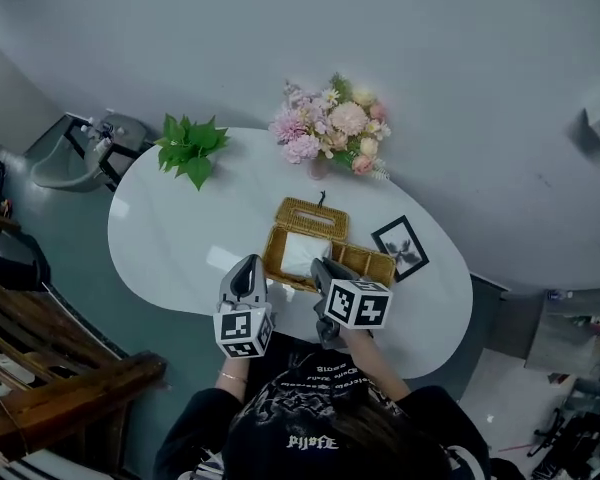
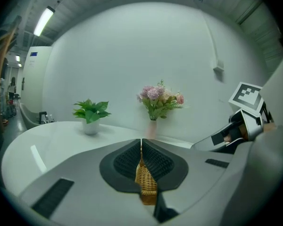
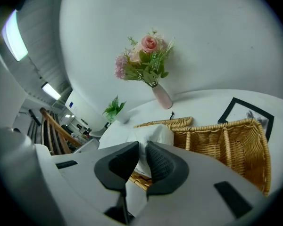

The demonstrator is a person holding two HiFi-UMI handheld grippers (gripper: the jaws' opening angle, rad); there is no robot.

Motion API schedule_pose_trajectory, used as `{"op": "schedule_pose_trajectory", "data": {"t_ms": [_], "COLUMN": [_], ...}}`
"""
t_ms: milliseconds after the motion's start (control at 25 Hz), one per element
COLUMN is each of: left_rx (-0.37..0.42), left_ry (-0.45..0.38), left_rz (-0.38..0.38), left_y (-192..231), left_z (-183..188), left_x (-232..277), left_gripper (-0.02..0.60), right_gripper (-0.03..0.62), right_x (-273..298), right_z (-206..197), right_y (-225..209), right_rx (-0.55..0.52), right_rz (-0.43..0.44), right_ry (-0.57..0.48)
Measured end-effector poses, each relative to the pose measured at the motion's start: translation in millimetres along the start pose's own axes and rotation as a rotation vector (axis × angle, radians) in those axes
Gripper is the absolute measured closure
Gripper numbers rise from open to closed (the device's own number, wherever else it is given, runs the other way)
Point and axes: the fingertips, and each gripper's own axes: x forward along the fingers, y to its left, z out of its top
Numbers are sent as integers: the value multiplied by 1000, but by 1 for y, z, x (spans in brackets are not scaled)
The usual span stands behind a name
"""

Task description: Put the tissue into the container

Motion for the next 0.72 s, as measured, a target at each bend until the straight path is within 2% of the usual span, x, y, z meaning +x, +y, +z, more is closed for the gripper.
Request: {"op": "schedule_pose_trajectory", "data": {"t_ms": [360,720], "left_rx": [4,11], "left_ry": [4,-2], "left_rz": [-59,-97], "left_y": [18,28], "left_z": [5,16], "left_x": [19,26], "left_gripper": [555,555], "right_gripper": [517,514], "right_x": [27,44], "right_z": [-14,-14], "right_y": [-9,-10], "right_rx": [27,4], "right_rz": [-104,-198], "right_ry": [65,142]}}
